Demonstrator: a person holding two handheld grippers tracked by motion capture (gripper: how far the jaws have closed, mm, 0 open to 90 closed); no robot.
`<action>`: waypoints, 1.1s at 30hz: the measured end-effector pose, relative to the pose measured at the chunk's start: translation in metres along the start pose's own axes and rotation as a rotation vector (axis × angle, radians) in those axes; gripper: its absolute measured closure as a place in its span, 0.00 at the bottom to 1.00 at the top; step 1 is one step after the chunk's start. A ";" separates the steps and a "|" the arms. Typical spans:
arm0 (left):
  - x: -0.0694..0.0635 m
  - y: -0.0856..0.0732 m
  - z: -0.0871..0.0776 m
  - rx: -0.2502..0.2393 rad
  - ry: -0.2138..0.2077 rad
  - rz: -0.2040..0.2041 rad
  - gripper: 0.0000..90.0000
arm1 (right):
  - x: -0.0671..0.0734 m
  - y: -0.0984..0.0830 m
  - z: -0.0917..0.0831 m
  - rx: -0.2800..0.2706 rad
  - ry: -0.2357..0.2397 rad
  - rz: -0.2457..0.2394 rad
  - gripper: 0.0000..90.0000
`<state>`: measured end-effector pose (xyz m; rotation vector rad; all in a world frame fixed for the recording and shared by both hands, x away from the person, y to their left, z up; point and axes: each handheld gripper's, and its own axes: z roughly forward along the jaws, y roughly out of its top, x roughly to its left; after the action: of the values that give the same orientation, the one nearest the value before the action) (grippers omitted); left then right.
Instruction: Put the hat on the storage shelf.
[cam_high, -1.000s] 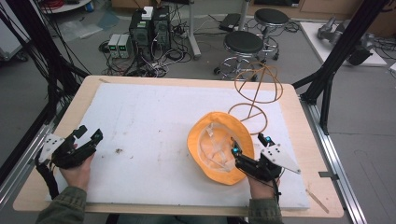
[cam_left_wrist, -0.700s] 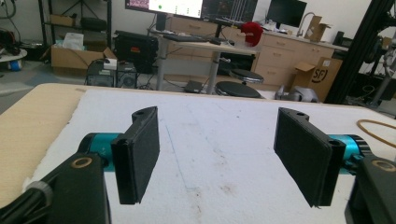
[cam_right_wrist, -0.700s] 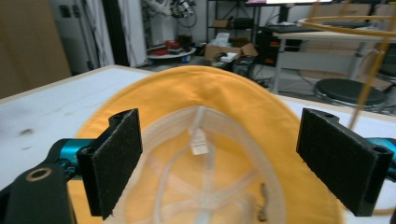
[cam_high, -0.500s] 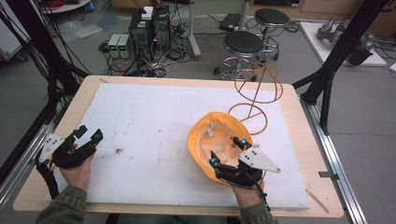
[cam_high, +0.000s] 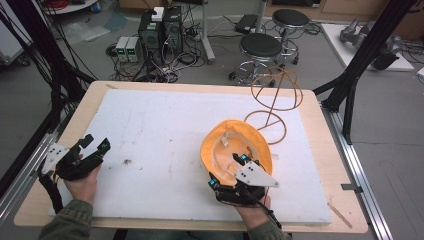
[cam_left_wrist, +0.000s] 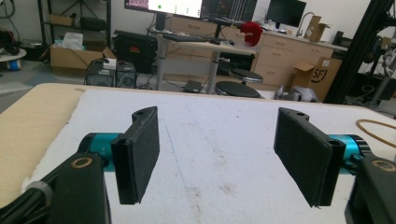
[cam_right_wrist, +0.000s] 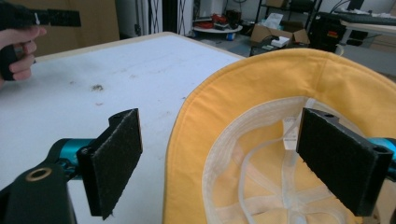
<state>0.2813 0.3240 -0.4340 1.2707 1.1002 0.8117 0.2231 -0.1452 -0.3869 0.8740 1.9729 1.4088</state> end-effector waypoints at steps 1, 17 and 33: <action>0.000 0.000 0.000 0.000 -0.001 0.000 0.35 | 0.001 -0.001 0.001 0.008 0.001 -0.006 0.15; 0.000 0.000 0.000 0.004 0.000 -0.001 0.35 | 0.006 -0.017 0.021 0.139 0.006 -0.034 0.20; 0.000 0.000 0.001 0.008 -0.003 0.001 0.35 | 0.014 -0.021 0.026 0.211 0.047 -0.132 0.79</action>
<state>0.2819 0.3239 -0.4345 1.2786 1.1017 0.8070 0.2298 -0.1240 -0.4156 0.7902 2.2019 1.1730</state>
